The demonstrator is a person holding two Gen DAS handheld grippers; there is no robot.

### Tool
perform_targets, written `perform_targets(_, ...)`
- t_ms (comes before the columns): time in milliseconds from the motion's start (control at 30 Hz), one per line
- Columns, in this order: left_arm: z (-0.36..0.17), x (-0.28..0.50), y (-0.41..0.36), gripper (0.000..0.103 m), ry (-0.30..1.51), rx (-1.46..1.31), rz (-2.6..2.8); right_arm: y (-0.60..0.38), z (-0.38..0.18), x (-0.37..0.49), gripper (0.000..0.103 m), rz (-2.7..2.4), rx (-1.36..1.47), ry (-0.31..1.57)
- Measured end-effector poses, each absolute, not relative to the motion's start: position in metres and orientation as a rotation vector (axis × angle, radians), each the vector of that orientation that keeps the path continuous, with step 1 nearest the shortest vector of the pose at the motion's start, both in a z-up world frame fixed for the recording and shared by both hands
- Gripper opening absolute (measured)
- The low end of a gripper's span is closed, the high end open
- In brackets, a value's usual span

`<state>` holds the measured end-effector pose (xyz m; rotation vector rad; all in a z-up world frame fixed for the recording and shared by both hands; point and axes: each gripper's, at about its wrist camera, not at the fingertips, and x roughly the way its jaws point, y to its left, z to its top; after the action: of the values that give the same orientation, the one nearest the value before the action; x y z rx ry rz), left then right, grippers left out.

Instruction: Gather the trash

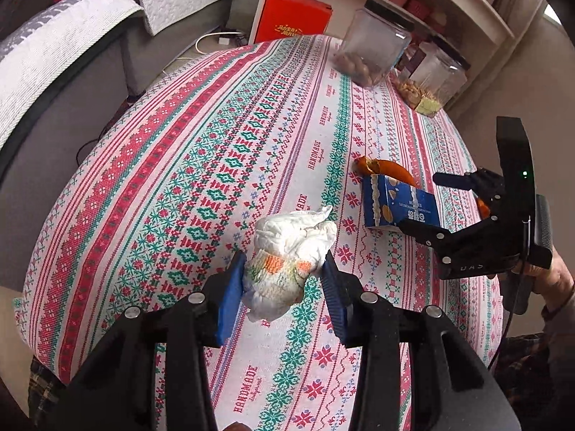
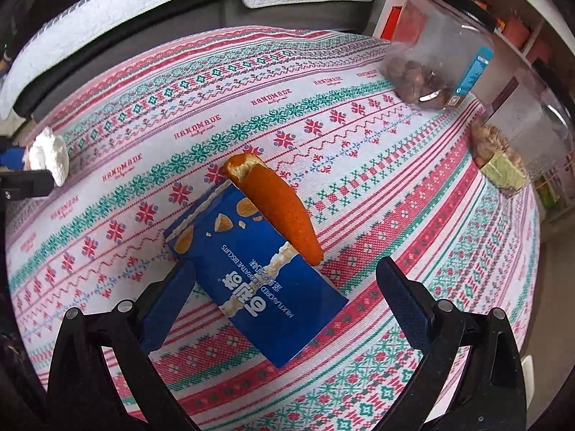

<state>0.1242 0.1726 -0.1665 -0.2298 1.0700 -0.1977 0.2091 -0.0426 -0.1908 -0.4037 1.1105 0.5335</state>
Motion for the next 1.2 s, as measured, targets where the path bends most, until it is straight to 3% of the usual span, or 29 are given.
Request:
perform_targets(133,-0.178,0.128,0.186,0.042,1.072,-0.312,-0.202,-0.032,-0.204,0.181,0.096,0.639,-0.367,1.23)
perform_targets(533,-0.17,0.133,0.218,0.042,1.021,-0.425,-0.16,-0.005,-0.204,0.183,0.093,0.598,-0.342,1.153)
perform_targets(633,-0.174,0.133,0.219,0.042,1.029,-0.425,-0.144,0.004,-0.204,0.185,0.076,0.593,-0.37,1.114)
perform_targets(667,-0.175,0.133,0.219,0.042,1.029,-0.419,-0.136,0.008,-0.2,0.184,0.059,0.59,-0.369,1.105)
perform_targets(700,-0.176,0.134,0.219,0.042,1.03,-0.41,-0.126,0.01,-0.198,0.185,0.056,0.588,-0.367,1.107)
perform_targets(1200,-0.181,0.136,0.209,0.042,1.044,-0.391,-0.107,-0.021,-0.156,0.165,0.056,0.588,-0.236,1.065)
